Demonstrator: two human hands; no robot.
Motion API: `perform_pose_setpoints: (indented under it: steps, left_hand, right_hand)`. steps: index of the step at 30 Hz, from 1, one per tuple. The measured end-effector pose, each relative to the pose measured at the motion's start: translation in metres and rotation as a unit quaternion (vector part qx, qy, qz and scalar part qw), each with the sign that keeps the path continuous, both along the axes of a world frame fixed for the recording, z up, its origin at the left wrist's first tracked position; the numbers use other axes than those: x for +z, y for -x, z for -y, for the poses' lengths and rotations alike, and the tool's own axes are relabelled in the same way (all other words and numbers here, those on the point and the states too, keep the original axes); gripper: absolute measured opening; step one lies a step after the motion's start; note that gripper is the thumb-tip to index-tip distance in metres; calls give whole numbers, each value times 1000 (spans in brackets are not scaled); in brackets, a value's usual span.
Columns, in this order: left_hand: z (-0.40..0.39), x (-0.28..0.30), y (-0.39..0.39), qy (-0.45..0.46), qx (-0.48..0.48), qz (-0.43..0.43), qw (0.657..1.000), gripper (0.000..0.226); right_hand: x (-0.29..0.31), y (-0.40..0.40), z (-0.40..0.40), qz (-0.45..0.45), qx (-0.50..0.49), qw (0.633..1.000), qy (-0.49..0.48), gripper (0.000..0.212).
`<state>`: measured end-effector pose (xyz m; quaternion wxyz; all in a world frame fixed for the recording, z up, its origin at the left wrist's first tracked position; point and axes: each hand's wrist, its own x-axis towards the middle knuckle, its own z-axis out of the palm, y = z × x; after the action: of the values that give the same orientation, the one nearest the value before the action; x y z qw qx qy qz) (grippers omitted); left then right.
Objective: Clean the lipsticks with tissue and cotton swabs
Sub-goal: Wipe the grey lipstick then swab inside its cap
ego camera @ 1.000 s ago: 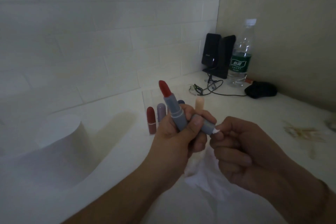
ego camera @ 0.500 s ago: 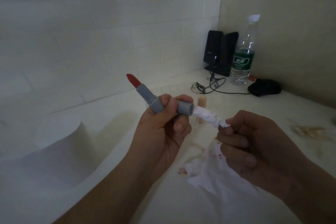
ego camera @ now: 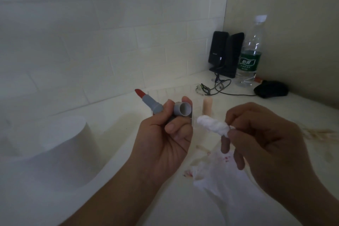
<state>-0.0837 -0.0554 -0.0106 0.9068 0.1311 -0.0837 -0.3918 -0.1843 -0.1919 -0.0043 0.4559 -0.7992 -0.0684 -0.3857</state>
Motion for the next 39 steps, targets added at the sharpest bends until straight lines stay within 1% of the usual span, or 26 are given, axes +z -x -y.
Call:
perform_pose_setpoints:
  steps: [4, 6, 8, 9, 11, 12, 14, 16, 19, 21, 25, 28, 30, 32, 33, 36, 39]
  left_hand:
    - [-1, -10, -2, 55, -61, 14, 996, 5]
    - [-2, -10, -1, 52, -76, -8, 996, 8]
    - [-1, -9, 0, 82, -100, -39, 991, 9]
    - [-1, -8, 1, 83, -93, -44, 991, 11]
    - [1, -8, 1, 59, -65, -30, 996, 17]
    - [2, -7, 1, 39, -49, -21, 998, 22]
    - [3, -6, 2, -1, -18, 2, 1000, 32]
    - [3, -5, 3, -12, -8, 24, 1000, 34]
    - [3, -5, 5, -11, -14, 35, 999, 23]
    - [4, -3, 7, -22, -7, 42, 999, 14]
    - [4, -1, 10, -22, -10, 42, 999, 11]
    - [2, -6, 8, 24, -55, 18, 998, 9]
    - [0, -6, 6, 45, -84, -5, 995, 9]
    - [-1, -6, 4, 47, -88, -26, 995, 10]
    - [-2, -7, 3, 50, -88, -31, 994, 12]
    - [-3, -8, 1, 56, -102, -36, 993, 28]
    - [-4, -9, 0, 62, -110, -37, 991, 27]
  right_hand:
    - [1, 5, -2, 56, -8, 998, 24, 20]
    - [1, 7, -3, 76, -17, 997, 24, 19]
    - [0, 6, -2, 78, -21, 997, 17, 12]
    - [0, 5, -1, 71, -19, 997, 6, 9]
    - [-2, 2, 2, 57, -37, 998, 9, 29]
    - [-3, 0, 4, 55, -50, 997, 36, 34]
    - [-5, -3, 6, 55, -60, 993, 84, 32]
    - [-5, -3, 9, 55, -47, 994, 84, 34]
    - [-3, -1, 11, 46, 23, 997, 66, 27]
    - [-2, -1, 10, 48, 40, 996, 67, 18]
    - [-2, -1, 4, 65, 1, 993, 101, 11]
    - [-2, 2, 1, 69, -11, 993, 98, 14]
    - [0, 4, -1, 66, -38, 992, 97, 17]
    - [2, 3, 4, 44, -101, 988, 104, 20]
    - [2, 0, 10, 17, -141, 984, 106, 22]
    - [0, -9, 41, -102, -257, 952, 129, 18]
    - [-6, -15, 70, -199, -313, 923, 104, 14]
